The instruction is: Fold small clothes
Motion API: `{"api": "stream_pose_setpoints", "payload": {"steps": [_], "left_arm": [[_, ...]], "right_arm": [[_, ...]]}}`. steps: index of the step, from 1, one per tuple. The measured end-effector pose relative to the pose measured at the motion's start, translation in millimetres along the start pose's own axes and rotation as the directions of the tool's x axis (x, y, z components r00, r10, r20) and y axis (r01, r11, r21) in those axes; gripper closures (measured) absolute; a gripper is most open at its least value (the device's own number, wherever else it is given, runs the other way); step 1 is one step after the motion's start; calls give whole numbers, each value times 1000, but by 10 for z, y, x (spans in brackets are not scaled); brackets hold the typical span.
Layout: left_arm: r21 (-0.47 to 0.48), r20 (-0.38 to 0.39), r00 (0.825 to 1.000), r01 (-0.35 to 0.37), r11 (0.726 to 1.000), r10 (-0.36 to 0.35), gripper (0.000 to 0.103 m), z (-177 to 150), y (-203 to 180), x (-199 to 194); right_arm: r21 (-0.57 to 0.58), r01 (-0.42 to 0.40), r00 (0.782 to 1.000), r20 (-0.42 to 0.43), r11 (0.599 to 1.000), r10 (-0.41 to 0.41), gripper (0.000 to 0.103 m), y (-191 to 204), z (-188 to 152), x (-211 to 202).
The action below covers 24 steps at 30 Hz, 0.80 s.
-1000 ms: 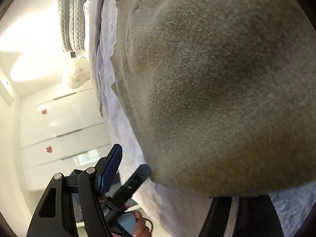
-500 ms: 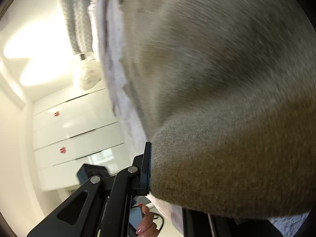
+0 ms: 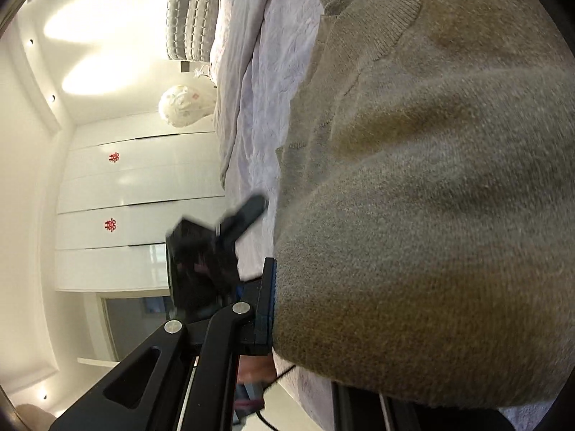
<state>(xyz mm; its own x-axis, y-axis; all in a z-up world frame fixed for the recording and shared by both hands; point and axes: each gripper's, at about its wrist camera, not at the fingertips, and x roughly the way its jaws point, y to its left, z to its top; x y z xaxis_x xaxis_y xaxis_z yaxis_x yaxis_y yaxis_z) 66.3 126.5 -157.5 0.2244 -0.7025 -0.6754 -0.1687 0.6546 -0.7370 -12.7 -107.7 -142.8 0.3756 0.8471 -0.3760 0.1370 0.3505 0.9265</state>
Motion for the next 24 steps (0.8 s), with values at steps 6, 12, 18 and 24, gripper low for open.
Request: {"api": "stream_pose_setpoints", "payload": {"steps": [6, 12, 18, 24], "left_arm": [[28, -69, 996, 50, 998, -48, 0, 93, -212, 335], [85, -52, 992, -113, 990, 118, 19, 82, -258, 533], [144, -28, 983, -176, 974, 182, 32, 56, -307, 558], [176, 12, 973, -228, 958, 230, 68, 75, -323, 529]], "right_arm": [[-36, 54, 997, -55, 998, -56, 92, 1, -23, -3], [-100, 293, 935, -177, 951, -307, 26, -124, -143, -205], [-171, 346, 928, -84, 923, -364, 22, 113, 12, -730], [-237, 492, 870, 92, 838, -484, 97, 333, 505, -803]]}}
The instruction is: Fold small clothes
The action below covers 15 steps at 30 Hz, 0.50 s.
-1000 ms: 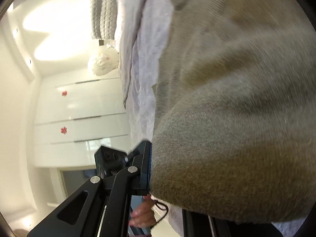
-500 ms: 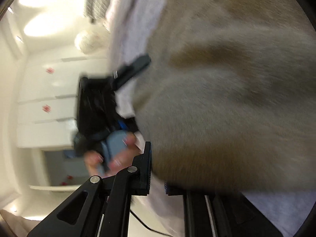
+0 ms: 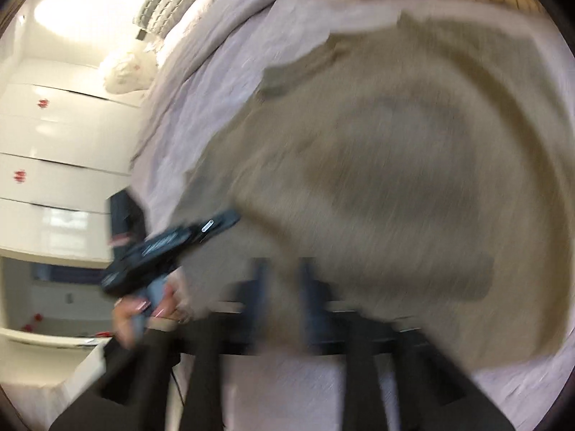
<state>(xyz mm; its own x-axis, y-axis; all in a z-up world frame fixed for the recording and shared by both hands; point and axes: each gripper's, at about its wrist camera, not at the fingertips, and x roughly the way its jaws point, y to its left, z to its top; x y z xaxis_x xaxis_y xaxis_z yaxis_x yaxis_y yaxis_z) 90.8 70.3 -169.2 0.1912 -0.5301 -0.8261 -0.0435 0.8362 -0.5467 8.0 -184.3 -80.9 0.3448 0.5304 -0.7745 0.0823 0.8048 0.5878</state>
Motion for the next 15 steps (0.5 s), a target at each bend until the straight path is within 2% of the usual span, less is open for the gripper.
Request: {"api": "stream_pose_setpoints", "payload": {"steps": [2, 5, 6, 11, 15], "left_arm": [[9, 17, 1000, -12, 1000, 12, 76, 6, -27, -30], [49, 52, 997, -52, 997, 50, 78, -3, -150, -105], [81, 72, 996, -65, 995, 59, 78, -14, -256, -161], [239, 135, 991, -50, 970, 18, 78, -27, -836, -381], [337, 158, 987, -19, 941, -37, 78, 11, -1417, -421]], "right_arm": [[-36, 71, 997, 25, 997, -70, 97, -10, 131, 98], [-69, 145, 988, -35, 987, -148, 97, -139, 198, 374], [-60, 142, 986, -75, 988, -146, 97, -214, 180, 514], [-63, 109, 992, -64, 992, -113, 99, -306, 155, 477], [-10, 3, 997, -79, 1000, -4, 99, -507, 194, 260]]}}
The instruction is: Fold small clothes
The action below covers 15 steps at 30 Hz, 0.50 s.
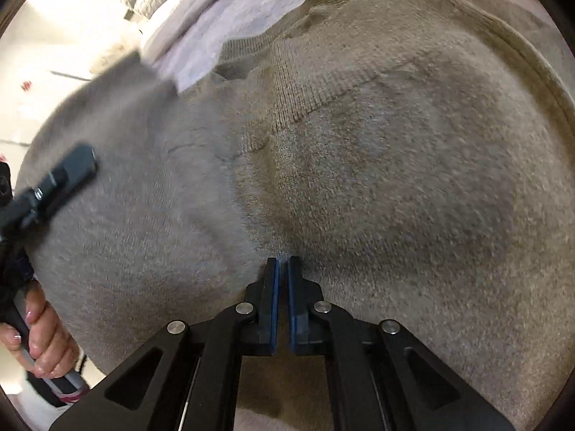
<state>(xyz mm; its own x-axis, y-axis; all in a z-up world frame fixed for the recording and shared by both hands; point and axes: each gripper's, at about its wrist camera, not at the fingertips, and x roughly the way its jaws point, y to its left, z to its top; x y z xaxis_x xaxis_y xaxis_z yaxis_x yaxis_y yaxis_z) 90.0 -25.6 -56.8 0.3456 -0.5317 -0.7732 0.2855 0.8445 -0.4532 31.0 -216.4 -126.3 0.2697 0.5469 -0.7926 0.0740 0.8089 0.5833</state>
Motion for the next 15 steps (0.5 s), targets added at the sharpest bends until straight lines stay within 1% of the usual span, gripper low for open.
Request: {"api": "stream_pose_setpoints", "payload": {"steps": [1, 3, 5, 6, 7, 9, 10, 11, 12, 13, 14, 15], "left_arm": [[15, 5, 1000, 15, 1000, -15, 78, 39, -104, 9], [63, -11, 999, 48, 997, -47, 78, 129, -366, 81], [125, -33, 998, 57, 990, -53, 78, 174, -655, 186], [176, -46, 997, 61, 982, -53, 78, 172, -853, 279], [201, -57, 997, 65, 977, -55, 78, 160, -956, 332], [264, -101, 993, 82, 961, -57, 78, 84, -1287, 555], [288, -120, 992, 83, 954, -50, 78, 45, -1390, 659], [318, -140, 990, 79, 945, -35, 78, -4, -1493, 781], [369, -165, 986, 46, 928, 17, 78, -93, -1624, 977], [396, -181, 982, 16, 918, 61, 77, -155, -1691, 1089], [414, -198, 976, -4, 910, 94, 72, -214, -1727, 1192], [430, -219, 969, -7, 903, 111, 66, -272, -1773, 1298]], "right_arm": [[21, -30, 1000, 10, 999, 30, 99, -67, 1, -98], [51, -63, 997, 41, 997, 61, 95, -196, -9, -295], [87, -90, 994, 76, 992, 83, 95, -370, -32, -514], [112, -110, 990, 99, 988, 99, 95, -497, -53, -644], [138, -130, 986, 120, 982, 113, 95, -623, -73, -755], [188, -163, 979, 156, 969, 134, 95, -888, -122, -942], [211, -168, 977, 167, 963, 133, 95, -1010, -145, -999], [236, -162, 977, 173, 958, 123, 95, -1131, -166, -1038], [271, -159, 978, 177, 949, 114, 95, -1267, -201, -1061], [300, -195, 972, 189, 934, 142, 96, -1379, -233, -1068], [325, -240, 962, 204, 915, 179, 96, -1464, -262, -1071], [349, -280, 952, 223, 894, 212, 96, -1549, -288, -1073]]}}
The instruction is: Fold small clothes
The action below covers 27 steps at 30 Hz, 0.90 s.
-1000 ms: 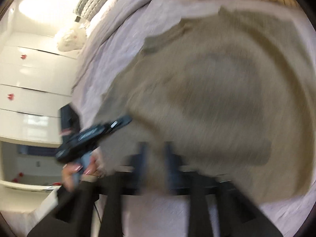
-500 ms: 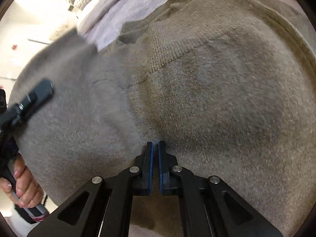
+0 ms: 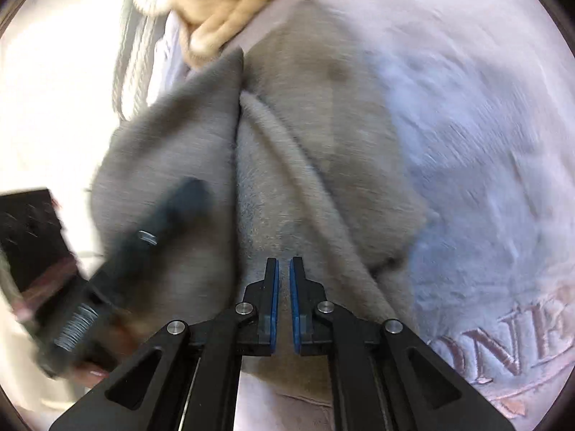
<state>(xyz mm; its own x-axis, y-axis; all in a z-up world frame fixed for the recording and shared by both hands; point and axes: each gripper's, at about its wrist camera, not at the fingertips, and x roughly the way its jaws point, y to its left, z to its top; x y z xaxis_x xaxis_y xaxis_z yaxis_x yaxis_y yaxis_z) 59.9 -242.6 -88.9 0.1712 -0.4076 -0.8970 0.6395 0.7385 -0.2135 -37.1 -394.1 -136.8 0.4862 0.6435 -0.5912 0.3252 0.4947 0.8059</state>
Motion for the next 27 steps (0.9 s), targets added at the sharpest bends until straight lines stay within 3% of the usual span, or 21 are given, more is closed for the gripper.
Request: {"api": "stream_pose_setpoints", "payload": {"steps": [2, 5, 11, 15, 19, 21, 23, 25, 27], "left_arm": [[-10, 10, 999, 31, 999, -31, 43, -21, -40, 5], [-39, 74, 991, 119, 992, -115, 21, -32, -43, -161], [-26, 156, 978, 147, 989, -141, 21, -41, 12, -536], [-142, 219, 974, 87, 986, -54, 21, -187, 423, -799], [-260, 206, 976, -8, 965, 64, 21, -429, 892, -895], [-330, 155, 980, -66, 942, 123, 21, -570, 1164, -855], [-367, 108, 984, -95, 925, 143, 21, -689, 1337, -772], [-377, 47, 985, -136, 916, 165, 21, -815, 1439, -663], [-379, 16, 985, -151, 913, 170, 21, -924, 1474, -567]], "right_arm": [[25, -33, 999, 10, 999, 32, 96, -77, 8, -17], [35, -49, 999, 19, 998, 48, 96, -126, 21, -6], [88, -95, 994, 55, 992, 90, 96, -163, 58, 60], [190, -244, 966, 140, 951, 220, 91, -367, 122, 18], [252, -354, 929, 207, 901, 307, 62, -524, 205, -76], [240, -380, 917, 221, 893, 331, 54, -481, 272, -143], [229, -402, 908, 222, 887, 355, 38, -416, 384, -146], [219, -447, 888, 225, 867, 400, 33, -326, 456, -99], [208, -411, 907, 190, 888, 375, 32, -220, 596, -28]]}}
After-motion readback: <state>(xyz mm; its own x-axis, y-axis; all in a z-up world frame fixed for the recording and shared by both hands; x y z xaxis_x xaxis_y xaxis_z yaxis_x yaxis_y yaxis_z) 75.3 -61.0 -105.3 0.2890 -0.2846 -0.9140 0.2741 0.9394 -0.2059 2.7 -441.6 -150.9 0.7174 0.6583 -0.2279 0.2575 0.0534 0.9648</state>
